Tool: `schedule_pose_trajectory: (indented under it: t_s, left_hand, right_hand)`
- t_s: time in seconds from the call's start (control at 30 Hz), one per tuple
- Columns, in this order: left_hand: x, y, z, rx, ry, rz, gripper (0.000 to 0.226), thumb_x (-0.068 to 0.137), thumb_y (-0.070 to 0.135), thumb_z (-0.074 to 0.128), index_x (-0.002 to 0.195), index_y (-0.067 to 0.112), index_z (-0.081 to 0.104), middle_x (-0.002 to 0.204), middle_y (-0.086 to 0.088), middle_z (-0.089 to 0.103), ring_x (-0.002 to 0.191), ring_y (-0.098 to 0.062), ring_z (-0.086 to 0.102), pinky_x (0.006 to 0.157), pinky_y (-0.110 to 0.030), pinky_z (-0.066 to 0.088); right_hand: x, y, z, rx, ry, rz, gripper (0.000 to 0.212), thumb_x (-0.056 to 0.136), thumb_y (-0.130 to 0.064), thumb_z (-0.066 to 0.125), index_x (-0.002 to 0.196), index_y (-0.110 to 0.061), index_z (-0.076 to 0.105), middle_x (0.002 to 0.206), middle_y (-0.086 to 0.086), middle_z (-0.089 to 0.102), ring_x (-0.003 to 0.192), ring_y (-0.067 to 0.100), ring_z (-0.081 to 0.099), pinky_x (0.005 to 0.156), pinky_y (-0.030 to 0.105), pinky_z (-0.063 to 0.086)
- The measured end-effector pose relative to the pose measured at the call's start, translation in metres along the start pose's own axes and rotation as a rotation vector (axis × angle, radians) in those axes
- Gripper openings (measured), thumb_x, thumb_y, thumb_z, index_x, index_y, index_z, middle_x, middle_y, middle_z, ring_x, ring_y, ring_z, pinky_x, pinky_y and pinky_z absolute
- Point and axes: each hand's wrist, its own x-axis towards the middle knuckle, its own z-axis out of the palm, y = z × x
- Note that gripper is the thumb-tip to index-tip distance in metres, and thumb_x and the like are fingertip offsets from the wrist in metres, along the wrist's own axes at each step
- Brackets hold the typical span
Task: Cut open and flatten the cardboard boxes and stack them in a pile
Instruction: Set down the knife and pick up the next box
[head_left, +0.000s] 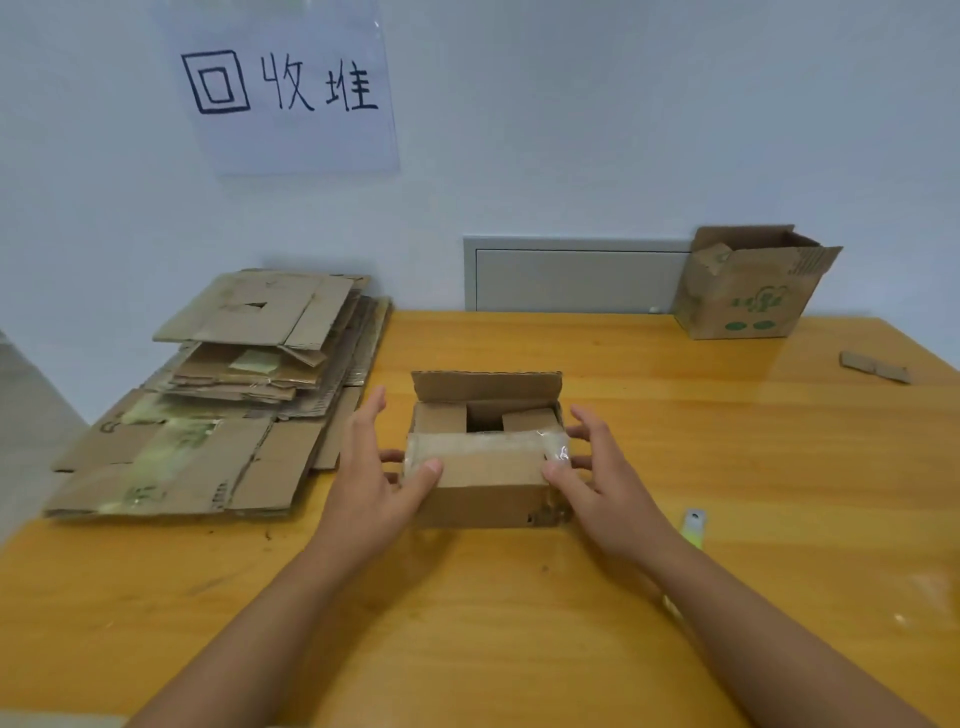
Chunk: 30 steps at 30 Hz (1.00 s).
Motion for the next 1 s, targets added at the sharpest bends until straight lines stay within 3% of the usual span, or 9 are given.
schedule_pose_trajectory:
  t_s: [0.13,0.2,0.3,0.37,0.53,0.7,0.8,0.9,1.0]
  left_hand:
    - [0.034,0.001,-0.014,0.147,-0.221,0.116,0.116,0.078,0.044,0.077,0.151,0.046,-0.013,0.158,0.026,0.000,0.144,-0.009,0.023,0.114,-0.039,0.033]
    - [0.045,0.001,-0.018,0.123,-0.320,0.119,0.118,0.077,0.045,0.077,0.151,0.047,-0.015,0.159,0.026,0.006,0.146,-0.006,0.017,0.119,-0.043,0.025]
    - [0.044,-0.003,-0.016,0.122,-0.333,0.122,0.100,0.079,0.050,0.072,0.154,0.043,0.006,0.151,0.023,0.024,0.138,-0.001,0.029,0.115,-0.039,0.033]
    - [0.033,-0.008,-0.012,0.159,-0.280,0.154,0.075,0.081,0.062,0.060,0.145,0.044,0.026,0.145,0.025,0.029,0.133,-0.001,0.034,0.108,-0.036,0.041]
    - [0.007,-0.014,-0.008,0.006,-0.301,-0.029,0.064,0.078,0.074,0.056,0.133,0.049,0.038,0.144,0.022,0.028,0.123,-0.008,0.046,0.084,-0.022,0.052]
    - [0.000,0.002,-0.014,-0.105,-0.325,-0.041,0.069,0.078,0.067,0.063,0.137,0.061,0.026,0.130,0.041,0.029,0.116,0.005,0.048,0.076,-0.015,0.051]
    - [-0.001,0.015,-0.021,-0.197,-0.303,-0.056,0.086,0.078,0.062,0.070,0.141,0.062,0.012,0.131,0.039,0.033,0.109,0.017,0.049,0.074,-0.009,0.048]
    - [-0.003,0.020,-0.025,-0.166,-0.299,-0.053,0.099,0.065,0.070,0.067,0.141,0.068,0.003,0.132,0.039,0.034,0.113,0.007,0.050,0.082,-0.016,0.044]
    - [-0.005,0.020,-0.020,-0.115,-0.296,0.017,0.092,0.067,0.068,0.069,0.137,0.073,0.010,0.131,0.046,0.034,0.122,0.012,0.040,0.092,-0.017,0.037]
  right_hand:
    - [0.012,-0.004,-0.001,0.011,-0.017,-0.014,0.097,0.091,-0.028,0.066,0.155,-0.040,-0.006,0.160,-0.021,0.005,0.146,0.010,0.021,0.114,0.045,0.038]
    - [0.018,-0.010,-0.006,0.001,-0.047,-0.042,0.104,0.088,-0.022,0.068,0.154,-0.044,-0.011,0.162,-0.023,0.000,0.150,0.007,0.009,0.119,0.043,0.029]
    - [0.021,-0.016,-0.010,-0.003,-0.107,-0.077,0.097,0.089,-0.022,0.066,0.155,-0.042,-0.003,0.160,-0.022,0.011,0.146,0.000,0.015,0.119,0.039,0.029]
    - [0.018,-0.013,-0.010,-0.039,-0.123,-0.094,0.081,0.086,-0.042,0.062,0.153,-0.038,0.015,0.156,-0.021,0.020,0.143,0.000,0.022,0.117,0.041,0.033]
    - [0.005,0.011,-0.012,-0.110,-0.205,-0.097,0.078,0.076,-0.073,0.064,0.142,-0.053,0.027,0.157,-0.033,-0.002,0.145,0.003,0.023,0.115,0.034,0.034]
    - [0.004,0.006,-0.013,-0.039,-0.161,-0.038,0.075,0.064,-0.086,0.061,0.129,-0.067,0.029,0.147,-0.025,0.030,0.135,0.011,0.042,0.107,0.037,0.046]
    - [0.007,-0.008,-0.018,0.052,-0.053,0.045,0.075,0.065,-0.089,0.056,0.130,-0.054,0.039,0.152,-0.012,0.035,0.132,0.015,0.047,0.103,0.046,0.048]
    - [0.013,-0.031,-0.026,0.274,0.008,0.191,0.057,0.085,-0.068,0.055,0.115,-0.020,0.064,0.108,0.006,0.069,0.085,0.018,0.070,0.073,0.045,0.060]
    - [0.018,-0.043,-0.035,0.348,-0.082,0.305,0.055,0.093,-0.063,0.046,0.104,-0.016,0.072,0.086,0.006,0.072,0.071,0.028,0.069,0.061,0.035,0.055]
